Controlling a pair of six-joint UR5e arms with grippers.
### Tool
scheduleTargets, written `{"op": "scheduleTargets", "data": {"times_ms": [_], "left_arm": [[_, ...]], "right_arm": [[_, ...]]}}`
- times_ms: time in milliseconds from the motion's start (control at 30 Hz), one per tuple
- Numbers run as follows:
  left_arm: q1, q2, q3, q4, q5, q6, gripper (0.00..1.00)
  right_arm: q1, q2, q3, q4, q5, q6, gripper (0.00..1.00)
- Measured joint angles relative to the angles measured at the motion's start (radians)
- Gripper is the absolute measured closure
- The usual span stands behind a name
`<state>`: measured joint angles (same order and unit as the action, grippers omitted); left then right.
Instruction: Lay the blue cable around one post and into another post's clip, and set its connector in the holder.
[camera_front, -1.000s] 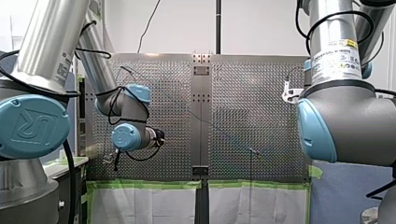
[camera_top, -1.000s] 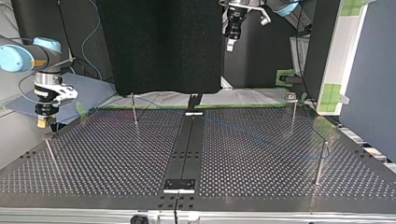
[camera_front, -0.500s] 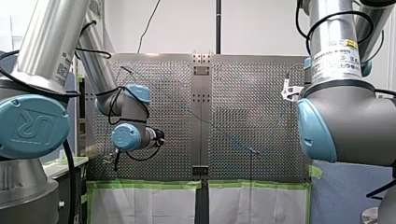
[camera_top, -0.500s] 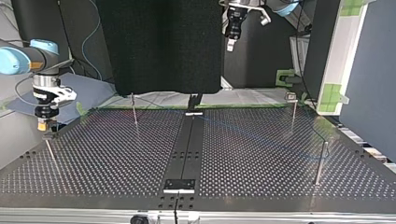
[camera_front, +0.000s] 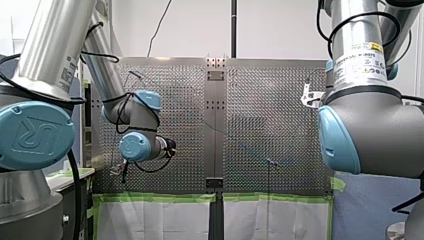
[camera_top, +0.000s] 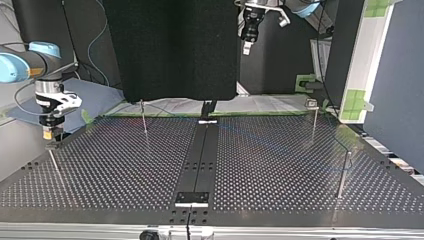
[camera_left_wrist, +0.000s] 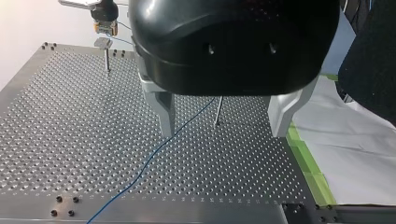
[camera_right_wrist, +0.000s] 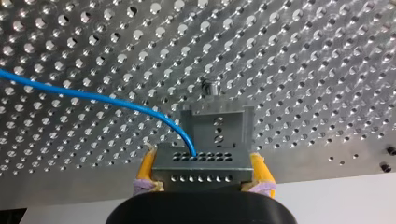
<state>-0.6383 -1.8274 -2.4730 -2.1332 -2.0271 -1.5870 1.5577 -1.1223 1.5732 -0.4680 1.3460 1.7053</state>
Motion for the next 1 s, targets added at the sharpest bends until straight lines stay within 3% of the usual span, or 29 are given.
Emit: {"op": "scheduleTargets", "data": {"times_ms": [200, 700, 1000], "left_arm": [[0.004, 0.0, 0.0, -0.004, 0.0, 0.0, 0.0], [0.004, 0.0, 0.0, -0.005, 0.0, -0.001, 0.0], [0.004, 0.0, 0.0, -0.008, 0.0, 0.001, 0.0]], "right_arm": [[-0.005, 0.001, -0.011, -0.002, -0.02, 0.006, 0.95], [-0.041, 0.011, -0.025, -0.002, -0.072, 0.017, 0.95], [-0.04, 0.048, -0.047, 0.006, -0.096, 0.0, 0.95]]}}
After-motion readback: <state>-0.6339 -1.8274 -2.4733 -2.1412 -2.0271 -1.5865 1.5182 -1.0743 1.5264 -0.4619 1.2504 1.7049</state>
